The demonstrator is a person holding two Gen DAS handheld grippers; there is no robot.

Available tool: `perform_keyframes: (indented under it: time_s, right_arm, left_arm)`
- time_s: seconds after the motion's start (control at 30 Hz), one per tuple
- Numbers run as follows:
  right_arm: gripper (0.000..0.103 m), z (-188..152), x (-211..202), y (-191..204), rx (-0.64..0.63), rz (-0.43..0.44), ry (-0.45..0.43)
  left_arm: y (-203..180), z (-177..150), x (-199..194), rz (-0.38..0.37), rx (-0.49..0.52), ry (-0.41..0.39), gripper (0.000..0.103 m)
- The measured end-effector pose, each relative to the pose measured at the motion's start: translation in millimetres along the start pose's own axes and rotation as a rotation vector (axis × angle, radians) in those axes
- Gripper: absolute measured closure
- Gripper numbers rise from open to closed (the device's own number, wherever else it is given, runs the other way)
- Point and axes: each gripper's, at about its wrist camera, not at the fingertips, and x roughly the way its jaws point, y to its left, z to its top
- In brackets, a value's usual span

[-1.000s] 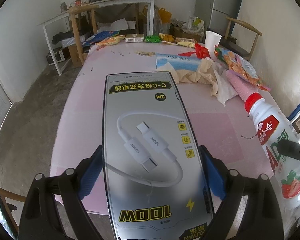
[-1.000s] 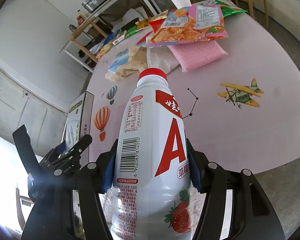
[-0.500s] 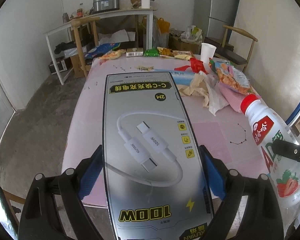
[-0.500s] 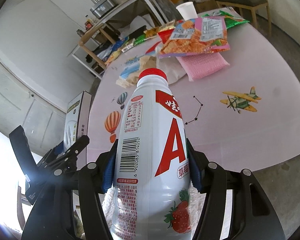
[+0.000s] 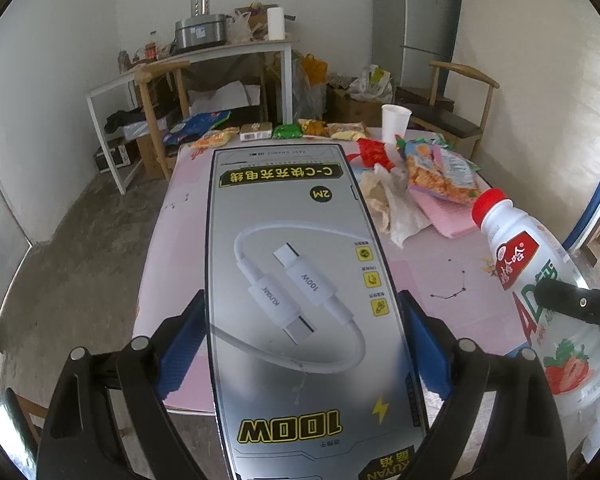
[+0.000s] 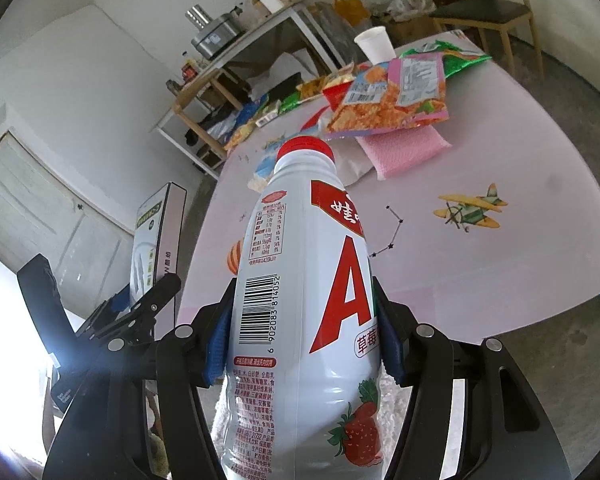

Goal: Collect trash
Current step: 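Lift the grey box and white bottle off the table with both grippers, then carry box and bottle over the blue wastebasket and open both grippers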

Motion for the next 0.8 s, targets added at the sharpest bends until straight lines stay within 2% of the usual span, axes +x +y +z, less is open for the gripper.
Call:
perform_keyframes:
  time_s: [0.2, 0.37, 0.57, 0.8]
  right_arm:
    - [0.046, -3, -21, -12, 0.023, 0.014, -0.043]
    - [0.046, -8, -49, -32, 0.069, 0.0, -0.098]
    - [0.046, -23, -95, -64, 0.149, -0.046, -0.187]
    - [0.046, -52, -161, -124, 0.308, -0.134, -0.315]
  left_arm:
    - [-21, 7, -12, -0.021, 0.041, -0.026, 0.014]
    - [-51, 17, -21, -0.075, 0.1, -0.057, 0.014]
    - [-106, 26, -30, -0.199, 0.199, -0.088, 0.014]
    - [-194, 33, -30, -0.381, 0.333, -0.065, 0.014]
